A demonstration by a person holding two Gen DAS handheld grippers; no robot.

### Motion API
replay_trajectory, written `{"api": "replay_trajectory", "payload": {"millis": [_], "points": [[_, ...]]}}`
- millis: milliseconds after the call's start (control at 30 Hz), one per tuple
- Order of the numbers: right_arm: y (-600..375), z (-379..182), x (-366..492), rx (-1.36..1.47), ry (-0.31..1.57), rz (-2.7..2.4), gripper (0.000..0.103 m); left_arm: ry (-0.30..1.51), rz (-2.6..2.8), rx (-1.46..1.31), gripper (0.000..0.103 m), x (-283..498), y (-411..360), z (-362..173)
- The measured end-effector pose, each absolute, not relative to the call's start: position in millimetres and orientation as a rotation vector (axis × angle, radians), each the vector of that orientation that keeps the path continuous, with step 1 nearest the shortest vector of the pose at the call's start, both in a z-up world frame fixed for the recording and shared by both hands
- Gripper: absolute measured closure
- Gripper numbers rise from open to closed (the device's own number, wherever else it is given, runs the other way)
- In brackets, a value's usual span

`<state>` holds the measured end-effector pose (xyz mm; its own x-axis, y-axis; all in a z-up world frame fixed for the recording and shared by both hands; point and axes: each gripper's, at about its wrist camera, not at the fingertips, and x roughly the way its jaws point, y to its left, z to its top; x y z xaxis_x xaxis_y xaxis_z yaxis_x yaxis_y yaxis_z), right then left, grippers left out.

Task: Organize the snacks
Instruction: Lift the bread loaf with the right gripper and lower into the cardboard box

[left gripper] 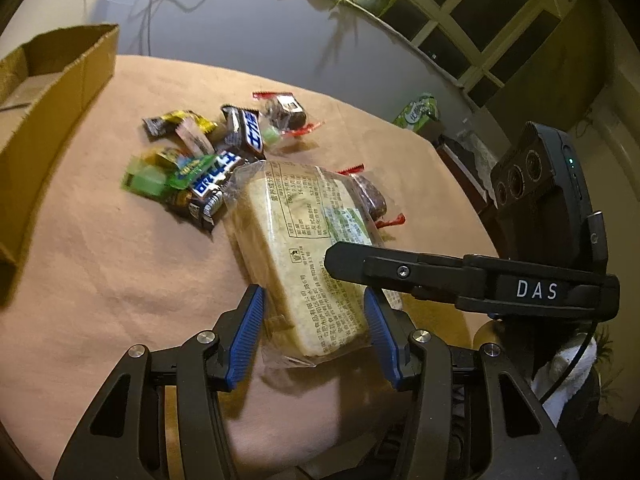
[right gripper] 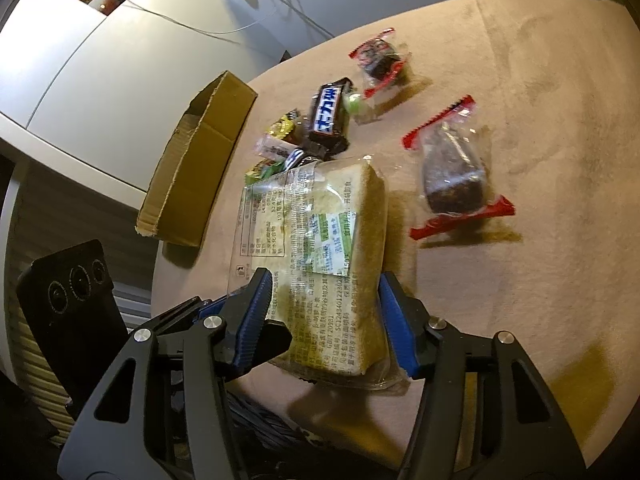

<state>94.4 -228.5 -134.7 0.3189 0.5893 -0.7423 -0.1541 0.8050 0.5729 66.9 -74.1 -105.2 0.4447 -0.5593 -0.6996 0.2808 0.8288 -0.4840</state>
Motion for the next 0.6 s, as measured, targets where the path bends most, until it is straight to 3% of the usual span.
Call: {"api": "replay_trajectory", "payload": {"millis": [600], "points": [[-126.7, -83.2, 123.5, 0.303, 1.088, 0.642, 0.045, 0.818, -0.391, -0.346, 0.053, 68.3, 13.5, -64.8]]}}
